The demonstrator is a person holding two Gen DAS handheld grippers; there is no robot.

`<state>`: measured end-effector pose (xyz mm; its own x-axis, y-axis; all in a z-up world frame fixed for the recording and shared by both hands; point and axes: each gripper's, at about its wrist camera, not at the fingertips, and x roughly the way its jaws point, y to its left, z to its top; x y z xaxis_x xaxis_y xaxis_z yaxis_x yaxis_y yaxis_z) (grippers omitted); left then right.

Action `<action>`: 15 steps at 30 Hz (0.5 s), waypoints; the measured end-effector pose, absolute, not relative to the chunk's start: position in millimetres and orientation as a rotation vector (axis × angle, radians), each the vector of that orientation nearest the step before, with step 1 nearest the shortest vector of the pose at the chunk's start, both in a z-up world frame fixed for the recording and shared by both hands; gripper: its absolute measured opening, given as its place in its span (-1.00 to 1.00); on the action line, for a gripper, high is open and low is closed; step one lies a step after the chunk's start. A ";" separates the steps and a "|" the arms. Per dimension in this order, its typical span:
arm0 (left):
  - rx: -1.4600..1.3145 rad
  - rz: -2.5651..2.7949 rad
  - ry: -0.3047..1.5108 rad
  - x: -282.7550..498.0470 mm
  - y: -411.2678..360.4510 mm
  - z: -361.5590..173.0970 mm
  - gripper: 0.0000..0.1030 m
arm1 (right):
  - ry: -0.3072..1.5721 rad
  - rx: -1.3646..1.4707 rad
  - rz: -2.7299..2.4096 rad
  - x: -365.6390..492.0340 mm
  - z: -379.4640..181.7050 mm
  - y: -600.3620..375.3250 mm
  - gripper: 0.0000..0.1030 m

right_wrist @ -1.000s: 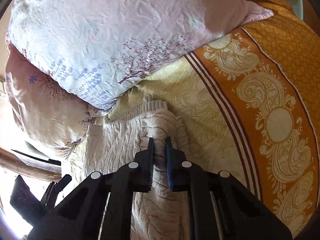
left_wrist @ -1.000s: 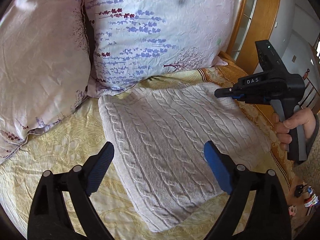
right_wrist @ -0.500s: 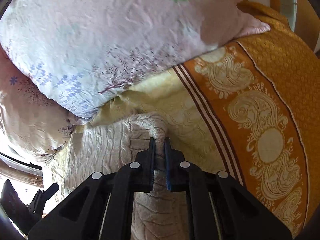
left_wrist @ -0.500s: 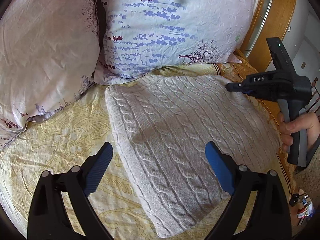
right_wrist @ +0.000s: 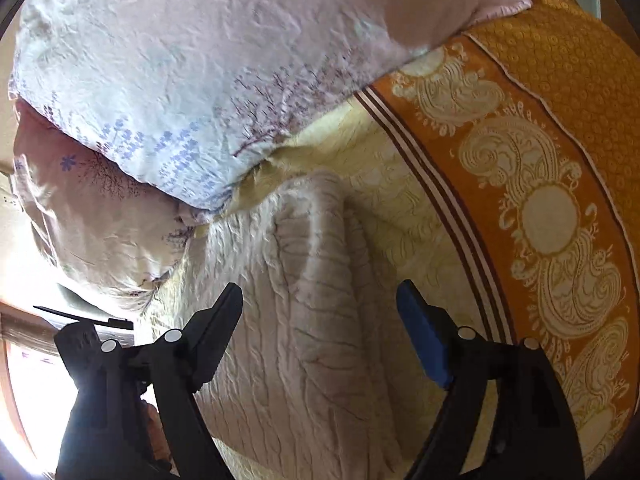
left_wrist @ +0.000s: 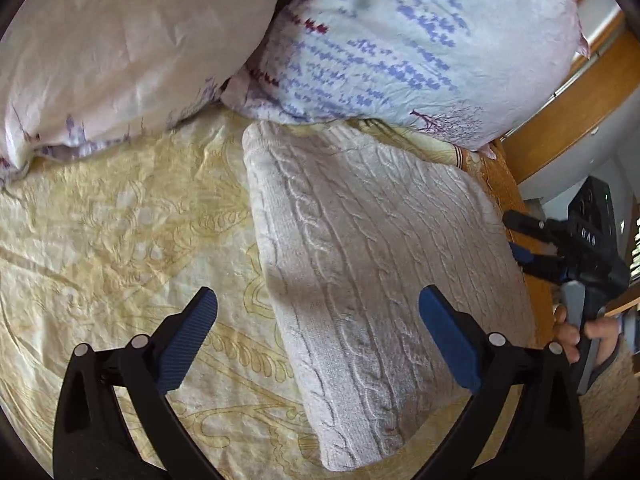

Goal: Fold small clothes

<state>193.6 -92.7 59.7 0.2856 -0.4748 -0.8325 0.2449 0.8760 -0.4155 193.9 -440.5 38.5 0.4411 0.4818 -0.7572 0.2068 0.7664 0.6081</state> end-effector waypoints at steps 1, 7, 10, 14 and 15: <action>-0.245 -0.492 1.211 197.0 -92.2 54.9 0.96 | 1.138 0.726 0.190 191.3 33.5 -441.4 0.58; -0.380 -0.590 1.274 203.7 -101.4 39.2 0.93 | 1.166 0.821 0.269 181.4 16.7 -441.5 0.42; -0.438 -0.619 1.305 207.8 -106.8 31.9 0.81 | 1.176 0.835 0.303 181.1 13.0 -436.4 0.41; -0.476 -0.622 1.285 208.6 -107.1 31.7 0.76 | 1.172 0.890 0.371 182.4 5.9 -429.6 0.32; -0.495 -0.621 1.279 209.7 -106.6 31.0 0.73 | 1.170 0.898 0.384 183.6 4.5 -427.3 0.28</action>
